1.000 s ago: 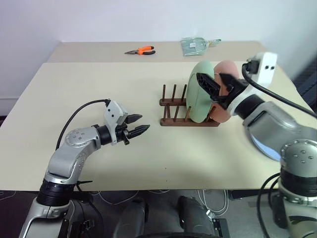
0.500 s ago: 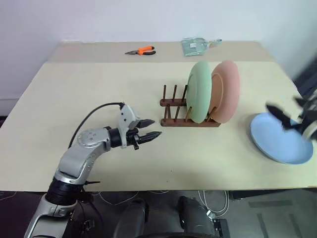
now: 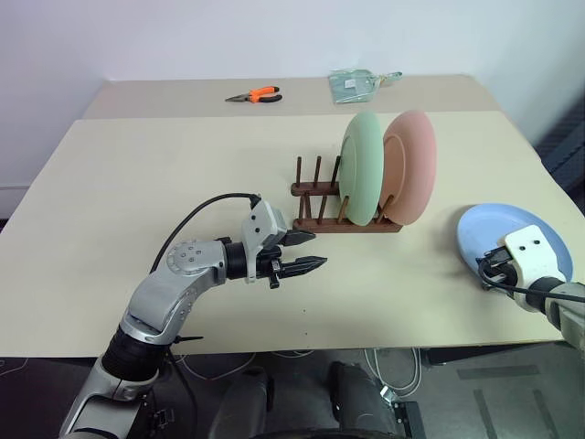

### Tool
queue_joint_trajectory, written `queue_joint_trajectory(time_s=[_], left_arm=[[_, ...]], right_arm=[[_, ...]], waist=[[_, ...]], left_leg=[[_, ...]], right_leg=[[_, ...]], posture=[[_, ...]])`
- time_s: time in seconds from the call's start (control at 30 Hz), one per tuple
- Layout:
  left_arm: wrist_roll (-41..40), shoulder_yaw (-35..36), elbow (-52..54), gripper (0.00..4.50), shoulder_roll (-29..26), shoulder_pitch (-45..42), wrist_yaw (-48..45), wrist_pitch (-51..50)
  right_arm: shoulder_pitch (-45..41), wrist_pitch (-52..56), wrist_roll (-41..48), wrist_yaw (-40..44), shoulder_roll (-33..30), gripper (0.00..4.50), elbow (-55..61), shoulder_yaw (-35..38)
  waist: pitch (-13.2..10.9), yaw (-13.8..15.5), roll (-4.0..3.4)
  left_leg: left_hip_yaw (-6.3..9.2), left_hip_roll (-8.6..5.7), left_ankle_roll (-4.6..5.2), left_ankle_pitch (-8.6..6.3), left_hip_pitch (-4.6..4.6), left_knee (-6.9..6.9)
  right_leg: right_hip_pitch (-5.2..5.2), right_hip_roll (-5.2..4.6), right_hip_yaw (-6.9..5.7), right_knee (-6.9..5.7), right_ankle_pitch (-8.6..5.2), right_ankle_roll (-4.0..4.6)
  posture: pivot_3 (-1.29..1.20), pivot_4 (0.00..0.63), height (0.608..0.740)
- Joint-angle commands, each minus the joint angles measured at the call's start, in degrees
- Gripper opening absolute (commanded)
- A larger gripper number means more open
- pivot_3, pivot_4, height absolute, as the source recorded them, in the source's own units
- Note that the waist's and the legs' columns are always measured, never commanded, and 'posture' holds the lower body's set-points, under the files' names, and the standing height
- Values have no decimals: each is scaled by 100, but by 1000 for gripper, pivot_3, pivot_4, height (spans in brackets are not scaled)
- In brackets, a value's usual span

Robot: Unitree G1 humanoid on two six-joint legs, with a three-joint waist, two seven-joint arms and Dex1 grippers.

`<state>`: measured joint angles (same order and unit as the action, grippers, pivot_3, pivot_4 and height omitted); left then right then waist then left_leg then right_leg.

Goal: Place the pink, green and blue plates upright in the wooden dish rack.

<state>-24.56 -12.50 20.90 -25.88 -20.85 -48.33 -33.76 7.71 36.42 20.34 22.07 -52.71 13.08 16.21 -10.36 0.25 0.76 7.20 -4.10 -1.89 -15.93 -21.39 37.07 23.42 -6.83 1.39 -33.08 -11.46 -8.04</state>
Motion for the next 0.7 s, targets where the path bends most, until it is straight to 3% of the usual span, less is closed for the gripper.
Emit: queue_joint_trajectory(time_s=[0.03, 0.1, 0.2, 0.33, 0.47, 0.63, 0.7], left_arm=[[-109, 77, 246, 2492, -29, -28, 16, -27], [-99, 82, 251, 2492, -30, -27, 21, -40], [-98, 93, 250, 2492, -28, -27, 29, -52], [-89, 73, 219, 2492, -7, -39, 27, -34], [-75, 51, 178, 2492, 37, -63, 35, -13], [-66, 43, 189, 2492, 73, -49, 56, -5], [-73, 57, 221, 2492, 57, -21, 63, -12]], right_arm=[[-135, -159, -214, 65, 50, 31, 94, 173], [-197, -203, -230, 133, 65, 31, 119, 268], [-395, -241, -51, 253, 115, 805, 302, 590], [-461, 338, 666, 615, 336, 2833, 830, 830], [-309, 738, 609, 601, 387, 2833, 985, 621], [-214, 591, -344, 196, 323, 2833, 559, -32], [-196, 498, -578, 141, 316, 2302, 424, -129]], waist=[[0, 16, 0], [0, 34, 0], [0, 45, 0], [0, 47, 0], [0, 57, 3], [0, 51, 2], [0, 50, 2]], left_leg=[[0, 0, 0, 0, 0, 0], [0, 0, 0, 0, 0, 0], [0, 0, 0, 0, 0, 1], [4, 1, 0, 0, 1, 1], [9, 0, 0, 0, -1, 1], [9, -1, 0, 0, -1, 3], [8, -1, 0, 0, -2, 3]], right_leg=[[0, 0, 0, 0, 0, 0], [0, 0, 0, 0, 0, -1], [0, 0, 0, 0, 0, -1], [-1, 2, -1, -1, 0, -1], [-3, 3, -3, -1, 0, -1], [-2, 2, -3, -1, -1, 0], [-1, 2, -3, -1, -1, 0]], posture=[[0, 150, 740], [0, 150, 740], [0, 150, 740], [0, 150, 740], [0, 150, 740], [0, 150, 740], [0, 150, 740]])
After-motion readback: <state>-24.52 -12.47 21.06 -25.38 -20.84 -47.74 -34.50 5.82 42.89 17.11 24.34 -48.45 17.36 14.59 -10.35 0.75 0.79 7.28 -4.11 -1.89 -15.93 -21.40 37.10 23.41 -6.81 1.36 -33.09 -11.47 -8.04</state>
